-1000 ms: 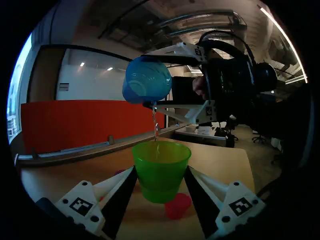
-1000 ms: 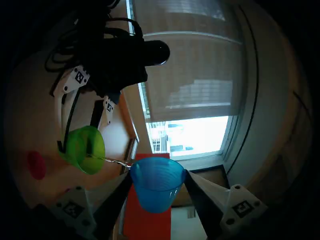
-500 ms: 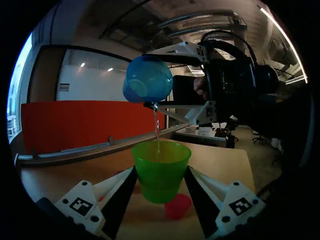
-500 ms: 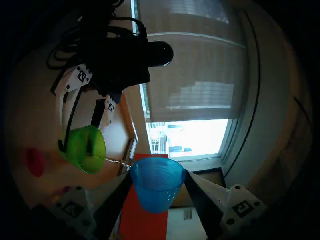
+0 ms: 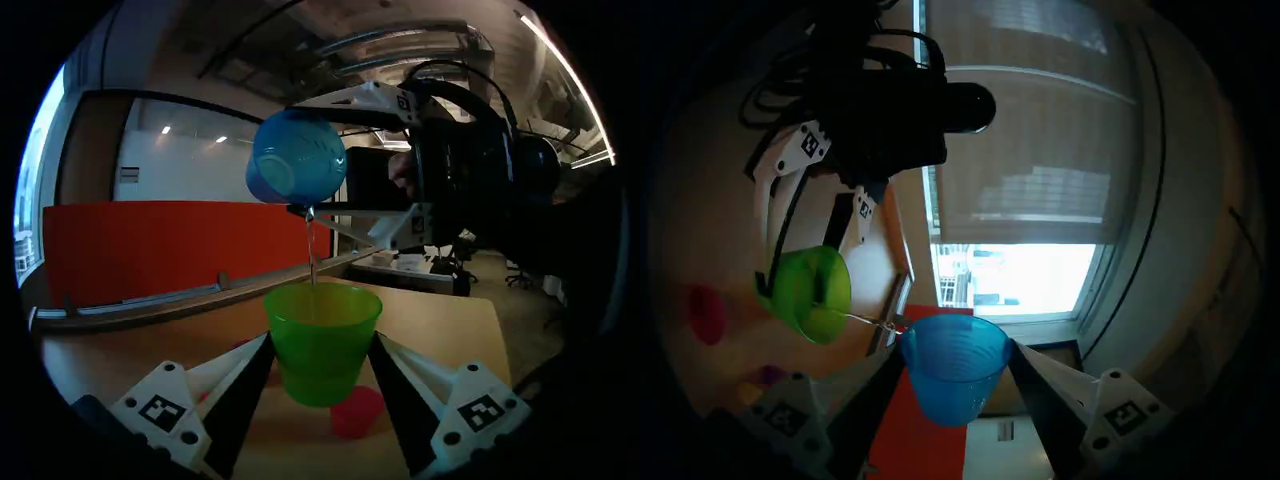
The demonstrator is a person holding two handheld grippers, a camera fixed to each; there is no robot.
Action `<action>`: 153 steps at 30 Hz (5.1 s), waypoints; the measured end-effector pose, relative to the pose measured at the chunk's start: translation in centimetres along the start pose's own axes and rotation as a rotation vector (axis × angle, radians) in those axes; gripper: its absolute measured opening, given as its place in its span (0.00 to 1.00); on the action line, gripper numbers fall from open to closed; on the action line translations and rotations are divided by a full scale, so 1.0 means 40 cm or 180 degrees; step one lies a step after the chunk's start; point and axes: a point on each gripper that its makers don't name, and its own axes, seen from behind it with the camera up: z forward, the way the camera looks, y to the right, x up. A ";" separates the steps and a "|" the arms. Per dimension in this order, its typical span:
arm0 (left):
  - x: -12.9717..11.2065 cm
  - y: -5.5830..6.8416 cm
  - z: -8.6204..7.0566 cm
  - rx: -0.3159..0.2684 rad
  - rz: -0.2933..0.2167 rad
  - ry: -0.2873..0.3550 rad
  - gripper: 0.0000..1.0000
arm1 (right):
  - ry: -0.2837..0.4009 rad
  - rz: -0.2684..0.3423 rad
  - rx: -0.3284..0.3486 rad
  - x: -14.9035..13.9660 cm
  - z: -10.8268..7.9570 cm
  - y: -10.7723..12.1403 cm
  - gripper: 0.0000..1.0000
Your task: Pour water
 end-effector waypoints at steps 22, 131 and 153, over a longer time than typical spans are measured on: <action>0.003 -0.002 0.000 0.0006 0.0008 0.0004 0.81 | 0.0010 -0.0167 -0.0011 0.019 -0.005 0.000 0.93; 0.015 -0.019 -0.016 0.0073 0.0087 -0.0062 0.81 | -0.0060 0.4714 0.0138 -0.090 -0.009 -0.079 0.93; -0.052 -0.036 -0.025 0.0108 0.0127 -0.0370 0.81 | -0.0262 0.4733 0.0321 -0.118 -0.039 -0.151 0.94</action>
